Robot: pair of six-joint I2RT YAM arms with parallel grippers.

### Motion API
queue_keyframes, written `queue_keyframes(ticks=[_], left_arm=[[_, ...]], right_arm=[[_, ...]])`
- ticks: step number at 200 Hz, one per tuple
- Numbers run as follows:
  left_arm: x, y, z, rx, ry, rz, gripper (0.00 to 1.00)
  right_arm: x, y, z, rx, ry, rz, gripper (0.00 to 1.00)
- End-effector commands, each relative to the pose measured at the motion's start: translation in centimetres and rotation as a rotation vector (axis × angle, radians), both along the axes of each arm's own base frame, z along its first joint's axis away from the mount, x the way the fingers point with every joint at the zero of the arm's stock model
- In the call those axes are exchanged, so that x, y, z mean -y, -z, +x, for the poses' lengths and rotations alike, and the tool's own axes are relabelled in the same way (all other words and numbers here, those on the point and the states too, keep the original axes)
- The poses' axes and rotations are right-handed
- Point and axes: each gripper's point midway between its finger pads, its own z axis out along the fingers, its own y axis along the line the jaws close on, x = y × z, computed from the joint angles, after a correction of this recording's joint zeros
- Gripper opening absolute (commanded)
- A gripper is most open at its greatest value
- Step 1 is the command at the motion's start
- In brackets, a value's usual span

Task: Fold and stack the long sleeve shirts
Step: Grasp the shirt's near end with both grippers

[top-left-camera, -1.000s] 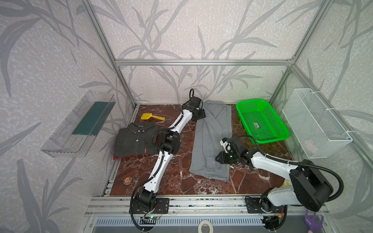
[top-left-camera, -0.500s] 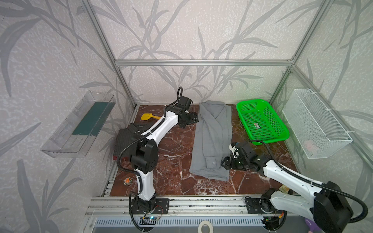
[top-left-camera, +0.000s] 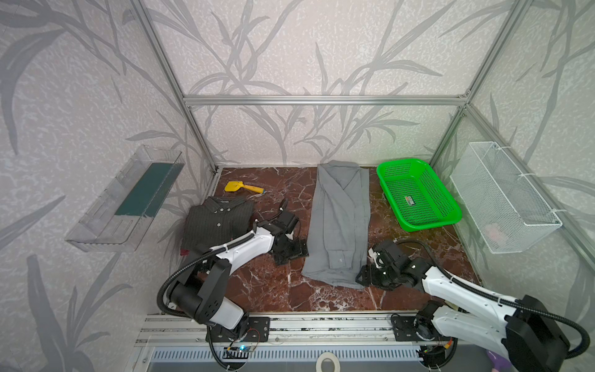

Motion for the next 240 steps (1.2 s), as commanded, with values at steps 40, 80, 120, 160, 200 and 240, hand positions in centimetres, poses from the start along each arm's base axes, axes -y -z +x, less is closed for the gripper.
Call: queue_keyframes(ticks=[40,80,120,160,200,240], left_arm=[[2.2,2.7,-4.6,-0.083,0.054,-0.041,0.84],[2.2,5.1,-5.3,-0.126,0.038,-0.035,0.78],[2.5,6.5,-5.6,-0.154,0.043,-0.043,0.62],[2.2,6.5,-5.8,-0.145,0.059,-0.031,0.29],[2.6,5.5,-6.6,-0.144,0.038,-0.056,0.01],[3.4,1.7,-7.5,-0.081,-0.021,-0.084,0.00]], right_arm=[[-0.1,2.0,-0.7,-0.047,0.017,-0.026,0.63],[0.1,3.1,-0.1,-0.034,0.020,-0.062,0.55],[-0.2,4.4,-0.3,-0.052,0.014,-0.049,0.37],[-0.2,3.8,-0.4,-0.021,-0.012,-0.044,0.19],[-0.1,2.3,-1.1,0.001,-0.032,-0.030,0.00],[0.2,-0.4,-2.5,0.027,-0.037,-0.004,0.00]])
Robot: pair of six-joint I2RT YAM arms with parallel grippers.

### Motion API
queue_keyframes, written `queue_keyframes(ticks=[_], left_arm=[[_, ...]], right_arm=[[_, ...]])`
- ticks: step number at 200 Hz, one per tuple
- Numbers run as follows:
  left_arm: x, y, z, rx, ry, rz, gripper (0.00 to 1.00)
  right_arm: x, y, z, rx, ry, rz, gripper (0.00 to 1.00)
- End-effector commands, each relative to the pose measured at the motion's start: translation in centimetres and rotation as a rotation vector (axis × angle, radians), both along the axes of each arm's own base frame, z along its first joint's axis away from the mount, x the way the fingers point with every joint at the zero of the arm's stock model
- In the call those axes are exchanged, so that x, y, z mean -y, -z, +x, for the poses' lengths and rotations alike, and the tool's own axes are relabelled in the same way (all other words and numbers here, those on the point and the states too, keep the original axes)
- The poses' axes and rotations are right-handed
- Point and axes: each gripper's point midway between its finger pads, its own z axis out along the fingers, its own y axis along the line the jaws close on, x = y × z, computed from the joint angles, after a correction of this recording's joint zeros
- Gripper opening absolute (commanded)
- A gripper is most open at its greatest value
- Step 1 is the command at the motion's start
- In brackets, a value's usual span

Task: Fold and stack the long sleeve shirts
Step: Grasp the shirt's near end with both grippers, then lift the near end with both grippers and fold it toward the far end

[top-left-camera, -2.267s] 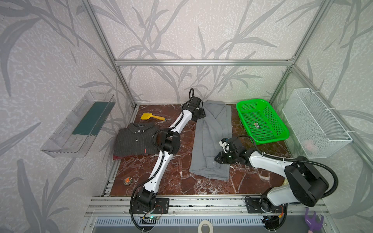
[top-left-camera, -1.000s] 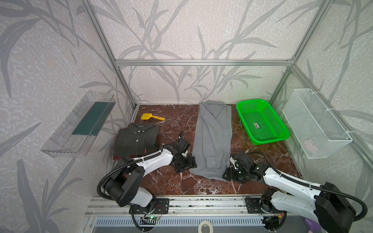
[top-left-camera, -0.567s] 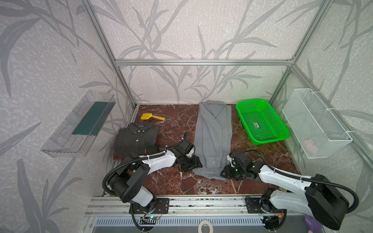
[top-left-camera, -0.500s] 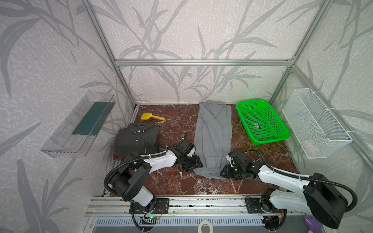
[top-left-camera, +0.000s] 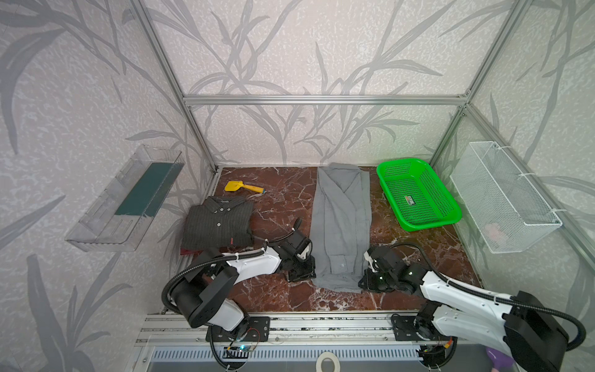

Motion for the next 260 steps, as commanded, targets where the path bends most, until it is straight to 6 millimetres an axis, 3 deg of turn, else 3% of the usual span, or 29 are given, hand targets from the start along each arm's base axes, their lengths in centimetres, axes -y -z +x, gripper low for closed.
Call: queue_keyframes(ticks=[1,36,68,135,176,210,260], left_arm=[[-2.0,-0.7,-1.8,-0.040,-0.094,0.085,0.00],[-1.5,-4.9,-1.0,0.004,-0.197,0.011,0.00],[0.3,-9.0,0.9,0.036,-0.214,-0.034,0.00],[3.7,-14.2,5.9,0.076,-0.320,-0.113,0.00],[4.0,-14.5,9.3,0.054,-0.370,-0.092,0.00],[3.6,-14.7,13.3,0.079,-0.425,-0.102,0.00],[4.7,-15.0,17.8,0.081,-0.428,-0.102,0.00]], right_arm=[[1.5,-0.5,-1.5,-0.030,0.015,-0.049,0.00],[2.4,-3.8,-1.1,0.057,0.046,-0.027,0.00],[1.3,-7.5,0.5,0.137,0.016,-0.003,0.00],[0.3,-13.3,5.4,0.243,0.026,0.064,0.00],[0.4,-14.9,9.0,0.253,0.062,0.119,0.00],[0.6,-14.9,12.4,0.234,0.114,0.172,0.00],[1.3,-15.1,17.0,0.259,0.136,0.172,0.00]])
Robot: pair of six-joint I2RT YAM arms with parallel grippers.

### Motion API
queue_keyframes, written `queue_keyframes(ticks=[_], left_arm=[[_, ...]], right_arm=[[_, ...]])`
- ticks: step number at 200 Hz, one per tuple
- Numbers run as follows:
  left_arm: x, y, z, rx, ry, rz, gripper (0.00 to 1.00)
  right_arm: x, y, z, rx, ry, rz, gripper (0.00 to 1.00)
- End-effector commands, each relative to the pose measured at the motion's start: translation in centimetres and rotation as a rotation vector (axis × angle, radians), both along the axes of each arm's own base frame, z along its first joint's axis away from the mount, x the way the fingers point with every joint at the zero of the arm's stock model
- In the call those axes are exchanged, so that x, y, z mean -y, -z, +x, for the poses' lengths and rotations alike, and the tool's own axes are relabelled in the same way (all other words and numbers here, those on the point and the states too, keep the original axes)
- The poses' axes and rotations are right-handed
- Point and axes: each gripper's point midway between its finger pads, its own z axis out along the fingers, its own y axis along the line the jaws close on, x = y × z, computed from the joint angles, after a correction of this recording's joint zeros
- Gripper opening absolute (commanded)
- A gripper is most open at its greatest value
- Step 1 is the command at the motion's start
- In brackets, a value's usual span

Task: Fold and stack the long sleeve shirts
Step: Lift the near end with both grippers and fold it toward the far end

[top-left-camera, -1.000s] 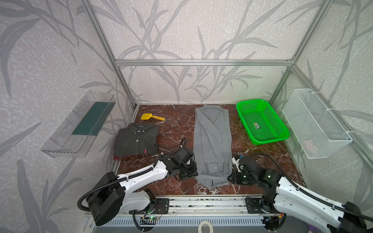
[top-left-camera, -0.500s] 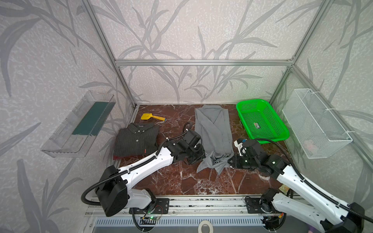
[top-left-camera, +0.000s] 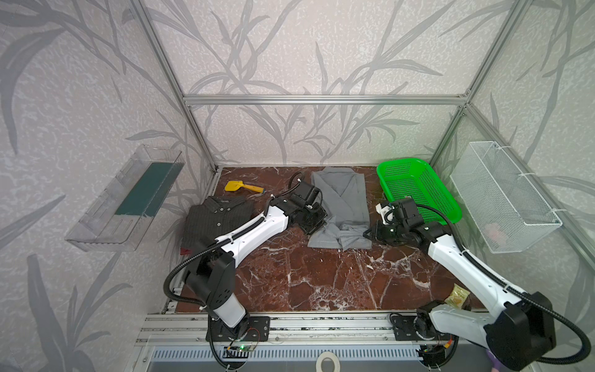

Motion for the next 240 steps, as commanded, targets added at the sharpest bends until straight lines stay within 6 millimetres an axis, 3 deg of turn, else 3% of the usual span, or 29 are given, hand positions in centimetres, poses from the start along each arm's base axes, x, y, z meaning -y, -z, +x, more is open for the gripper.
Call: queue_keyframes(ticks=[1,28,92,135,186,227,240], left_arm=[[0.4,-0.6,1.5,0.002,0.007,-0.004,0.00],[0.9,-0.1,3.2,-0.003,0.013,-0.002,0.00],[0.4,0.7,6.8,-0.013,0.010,0.058,0.00],[-0.1,2.8,7.6,-0.048,0.008,0.094,0.00],[-0.7,4.5,7.8,-0.077,-0.003,0.111,0.13],[-1.4,4.8,8.6,-0.086,-0.009,0.109,0.32],[-1.9,4.6,8.8,-0.087,-0.015,0.111,0.40]], right_arm=[[-0.5,-2.1,2.5,0.084,-0.027,0.038,0.00],[-0.7,-1.6,4.7,0.069,-0.021,0.056,0.00],[0.7,0.2,9.0,0.043,0.045,0.020,0.00],[1.6,3.3,10.7,-0.007,0.076,-0.050,0.00],[0.8,7.0,12.0,-0.088,0.072,-0.042,0.00],[1.1,8.0,13.1,-0.095,0.072,-0.128,0.00],[1.2,8.3,13.3,-0.102,0.073,-0.148,0.06]])
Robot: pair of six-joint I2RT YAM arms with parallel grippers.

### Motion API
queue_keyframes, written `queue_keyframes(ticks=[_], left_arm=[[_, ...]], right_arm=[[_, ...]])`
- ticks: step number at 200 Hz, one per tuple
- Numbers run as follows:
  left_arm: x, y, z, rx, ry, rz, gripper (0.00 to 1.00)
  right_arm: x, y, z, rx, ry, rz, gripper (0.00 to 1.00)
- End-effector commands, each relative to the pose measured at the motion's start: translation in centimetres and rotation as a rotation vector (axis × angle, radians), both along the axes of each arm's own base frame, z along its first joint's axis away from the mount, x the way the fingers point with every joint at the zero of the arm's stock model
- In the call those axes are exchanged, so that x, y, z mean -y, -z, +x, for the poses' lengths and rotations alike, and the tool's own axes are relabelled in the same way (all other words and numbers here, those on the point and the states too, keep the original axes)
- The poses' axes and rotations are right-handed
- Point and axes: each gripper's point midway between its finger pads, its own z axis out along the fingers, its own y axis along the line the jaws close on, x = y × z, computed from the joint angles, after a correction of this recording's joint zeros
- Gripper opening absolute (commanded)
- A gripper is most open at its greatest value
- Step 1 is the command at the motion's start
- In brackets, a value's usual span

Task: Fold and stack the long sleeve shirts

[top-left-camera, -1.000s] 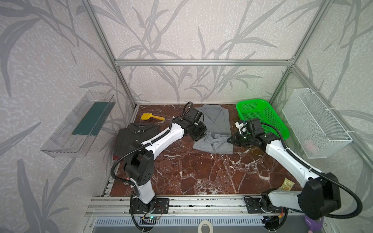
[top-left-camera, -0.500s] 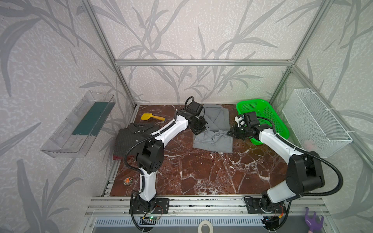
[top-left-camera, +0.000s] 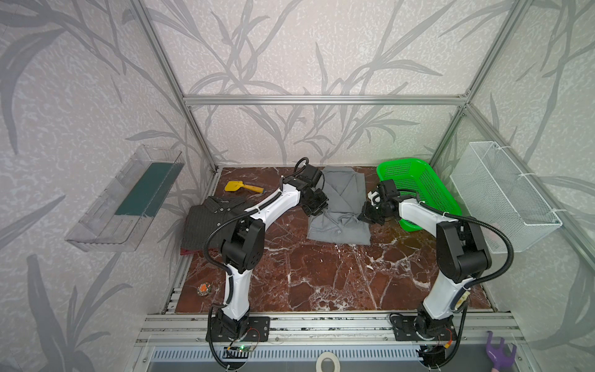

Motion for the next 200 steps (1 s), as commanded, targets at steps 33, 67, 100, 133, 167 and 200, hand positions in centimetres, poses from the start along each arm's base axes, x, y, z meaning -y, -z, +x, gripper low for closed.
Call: queue_keyframes(ticks=[33,67,100,133,167,200], left_arm=[[-2.6,-2.1,0.6,0.016,-0.020,0.027,0.55],[-4.0,-4.4,-0.6,0.059,-0.016,0.043,0.68],[-5.2,-5.0,-2.8,0.077,-0.021,0.042,0.70],[-6.0,-4.8,-5.2,0.067,0.001,0.041,0.70],[-6.5,-2.6,-8.5,0.053,0.045,0.057,0.70],[-5.9,1.0,-11.3,-0.012,0.123,0.066,0.70]], right_arm=[[0.4,-0.7,1.4,0.027,-0.012,-0.097,0.23],[0.9,-3.2,1.6,0.077,-0.006,-0.140,0.39],[1.5,-5.8,1.9,0.137,0.004,-0.178,0.47],[0.8,-8.2,1.5,0.183,-0.015,-0.164,0.49],[0.2,-10.2,0.8,0.244,-0.036,-0.151,0.51],[-2.1,-9.9,-1.0,0.205,-0.127,-0.103,0.51]])
